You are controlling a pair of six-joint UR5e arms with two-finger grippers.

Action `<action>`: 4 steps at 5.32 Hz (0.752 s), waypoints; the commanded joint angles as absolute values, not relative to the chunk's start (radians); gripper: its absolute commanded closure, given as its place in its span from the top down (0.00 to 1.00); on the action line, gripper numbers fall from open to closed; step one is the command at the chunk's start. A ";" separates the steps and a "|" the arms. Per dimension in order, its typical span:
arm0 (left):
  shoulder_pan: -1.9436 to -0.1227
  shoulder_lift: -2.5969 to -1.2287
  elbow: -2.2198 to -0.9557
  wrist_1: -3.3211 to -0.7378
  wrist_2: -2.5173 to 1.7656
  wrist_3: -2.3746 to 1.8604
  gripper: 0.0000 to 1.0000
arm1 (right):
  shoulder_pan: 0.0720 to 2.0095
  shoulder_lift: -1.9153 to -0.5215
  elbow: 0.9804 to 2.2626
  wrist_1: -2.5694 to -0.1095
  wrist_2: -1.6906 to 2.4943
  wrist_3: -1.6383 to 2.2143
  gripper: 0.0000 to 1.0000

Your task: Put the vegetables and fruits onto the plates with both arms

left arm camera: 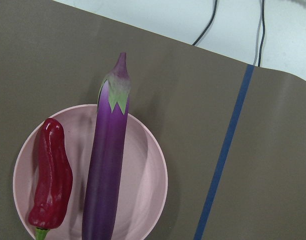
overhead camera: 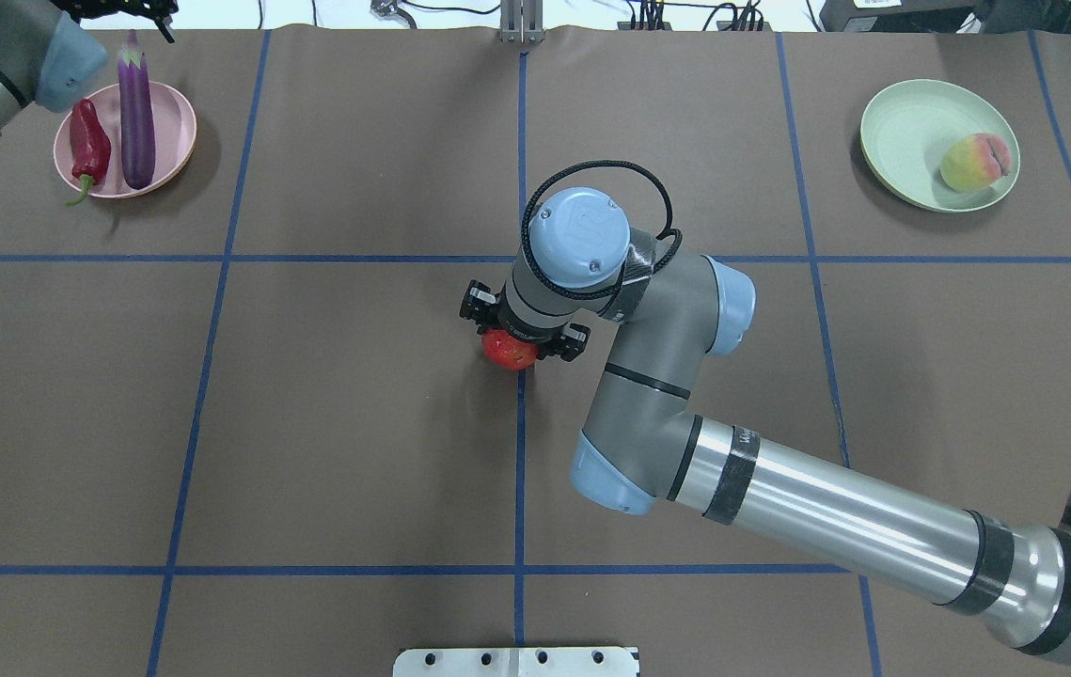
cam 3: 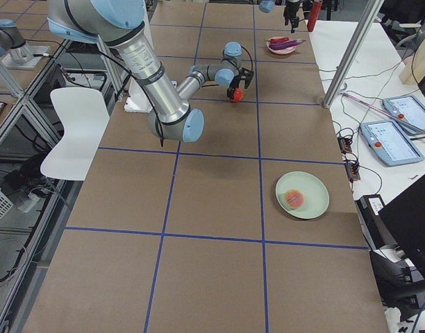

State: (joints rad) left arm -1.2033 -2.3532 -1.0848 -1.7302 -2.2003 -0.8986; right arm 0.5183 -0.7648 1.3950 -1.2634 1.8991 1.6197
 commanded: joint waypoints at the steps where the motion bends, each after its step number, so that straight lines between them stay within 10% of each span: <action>1: -1.203 -2.352 -1.120 -1.681 -2.200 -0.897 1.00 | 0.657 -0.803 1.464 -1.290 2.045 1.603 0.00; 4: -1.203 -2.312 -1.173 -1.683 -2.200 -0.897 1.00 | 1.005 -0.951 1.476 -1.468 2.114 1.034 0.00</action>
